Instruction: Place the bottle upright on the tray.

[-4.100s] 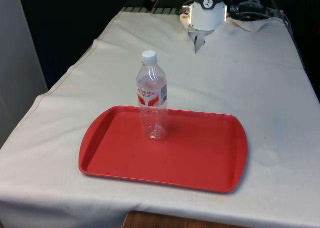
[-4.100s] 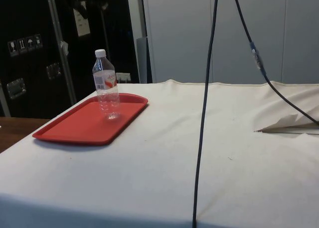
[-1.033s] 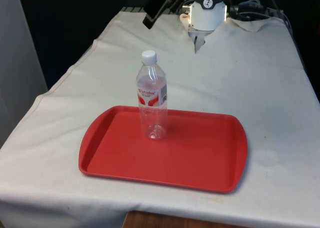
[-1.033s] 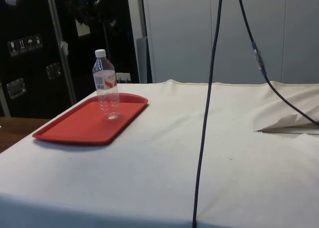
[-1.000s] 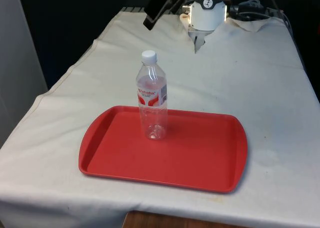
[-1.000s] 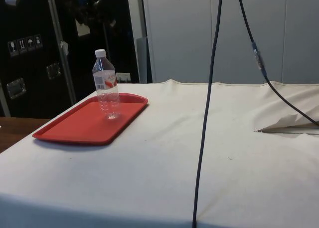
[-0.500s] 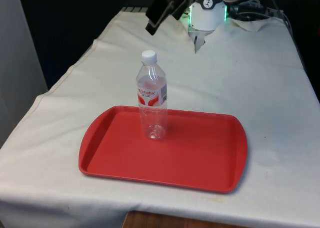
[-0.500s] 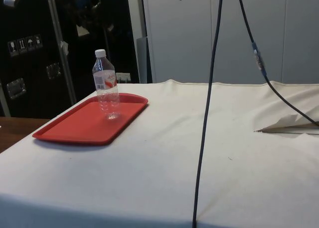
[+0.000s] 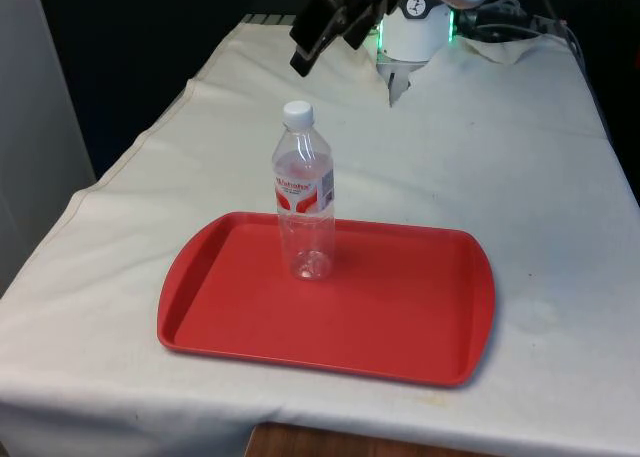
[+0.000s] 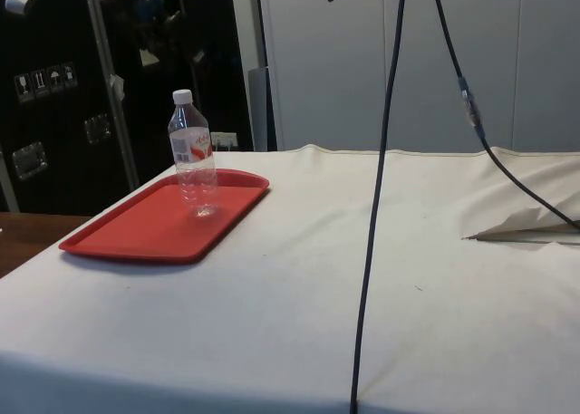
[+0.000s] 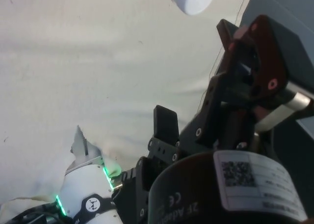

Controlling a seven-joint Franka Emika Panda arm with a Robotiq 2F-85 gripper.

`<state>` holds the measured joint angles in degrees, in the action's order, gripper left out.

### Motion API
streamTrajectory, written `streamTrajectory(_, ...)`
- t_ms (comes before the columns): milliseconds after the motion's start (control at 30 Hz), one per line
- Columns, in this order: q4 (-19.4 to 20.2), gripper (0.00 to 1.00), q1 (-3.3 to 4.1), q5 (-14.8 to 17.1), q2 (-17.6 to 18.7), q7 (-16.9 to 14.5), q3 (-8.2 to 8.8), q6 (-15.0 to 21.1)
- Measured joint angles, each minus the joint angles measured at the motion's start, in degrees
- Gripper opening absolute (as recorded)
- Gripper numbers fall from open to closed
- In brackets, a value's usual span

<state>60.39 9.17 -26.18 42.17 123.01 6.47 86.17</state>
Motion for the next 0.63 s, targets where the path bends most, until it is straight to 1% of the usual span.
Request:
streamTrajectory(233, 0.0, 1.0, 0.0, -0.17, -0.06, 0.92, 0.0, 0.23)
streamTrajectory(633, 0.0, 1.0, 0.11, -0.29, -0.11, 0.97, 0.0, -0.69)
